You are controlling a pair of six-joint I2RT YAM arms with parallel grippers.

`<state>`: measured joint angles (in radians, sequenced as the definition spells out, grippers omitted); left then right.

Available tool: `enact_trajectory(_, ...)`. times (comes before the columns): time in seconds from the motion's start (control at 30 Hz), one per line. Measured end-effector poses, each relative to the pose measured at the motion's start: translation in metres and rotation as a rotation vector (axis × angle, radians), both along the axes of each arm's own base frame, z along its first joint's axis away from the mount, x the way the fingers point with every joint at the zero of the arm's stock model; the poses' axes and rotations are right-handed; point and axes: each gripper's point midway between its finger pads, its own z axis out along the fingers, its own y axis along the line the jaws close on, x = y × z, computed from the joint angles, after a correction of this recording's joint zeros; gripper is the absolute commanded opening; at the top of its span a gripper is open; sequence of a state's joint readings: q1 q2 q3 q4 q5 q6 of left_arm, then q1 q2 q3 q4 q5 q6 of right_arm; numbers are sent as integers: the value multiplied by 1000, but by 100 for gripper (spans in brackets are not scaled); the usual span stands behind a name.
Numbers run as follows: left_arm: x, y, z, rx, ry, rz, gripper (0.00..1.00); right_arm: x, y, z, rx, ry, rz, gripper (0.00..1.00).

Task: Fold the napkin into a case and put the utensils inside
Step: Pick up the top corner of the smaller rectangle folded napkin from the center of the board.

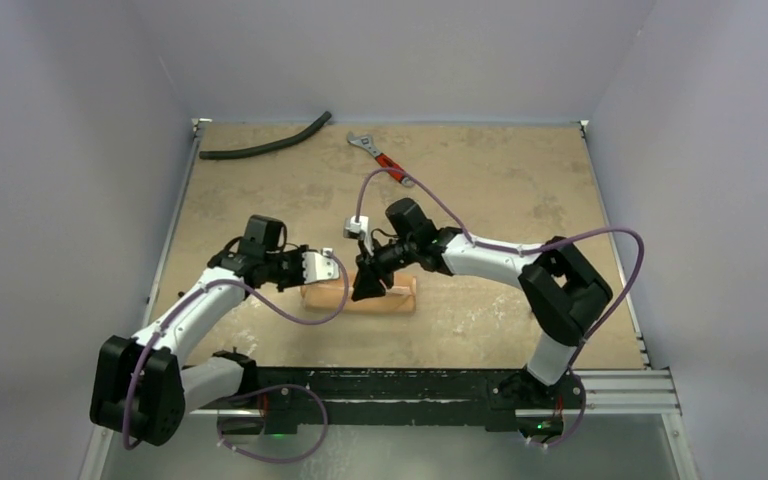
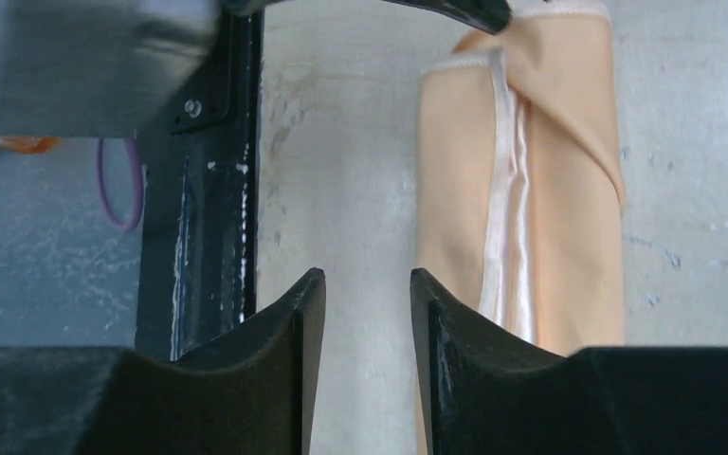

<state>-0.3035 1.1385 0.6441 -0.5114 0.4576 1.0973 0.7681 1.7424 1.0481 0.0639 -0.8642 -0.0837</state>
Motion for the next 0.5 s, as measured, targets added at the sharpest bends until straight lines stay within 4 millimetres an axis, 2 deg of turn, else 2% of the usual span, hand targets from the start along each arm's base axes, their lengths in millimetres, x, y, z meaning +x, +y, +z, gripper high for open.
enact_trajectory(0.07,5,5,3,-25,5,60,21,-2,9,3,6,-46,-3,39)
enact_trajectory(0.1,8,7,7,-39,3,89,22,-2,13,6,9,-72,-9,41)
enact_trajectory(0.13,11,8,12,-59,-1,123,22,1,18,9,12,-99,-20,76)
enact_trajectory(0.17,16,10,18,-82,-9,161,25,5,21,13,13,-129,-38,96)
enact_trajectory(0.23,28,12,36,-131,-42,227,40,18,22,25,15,-197,-99,98)
enact_trajectory(0.3,45,11,62,-190,-84,292,44,35,18,44,24,-290,-176,99)
enact_trajectory(0.37,62,8,92,-261,-120,356,45,60,13,79,71,-412,-301,99)
enact_trajectory(0.43,77,5,120,-325,-146,404,58,80,7,120,157,-490,-450,99)
enact_trajectory(0.5,91,3,141,-382,-159,446,76,99,-8,159,267,-531,-577,99)
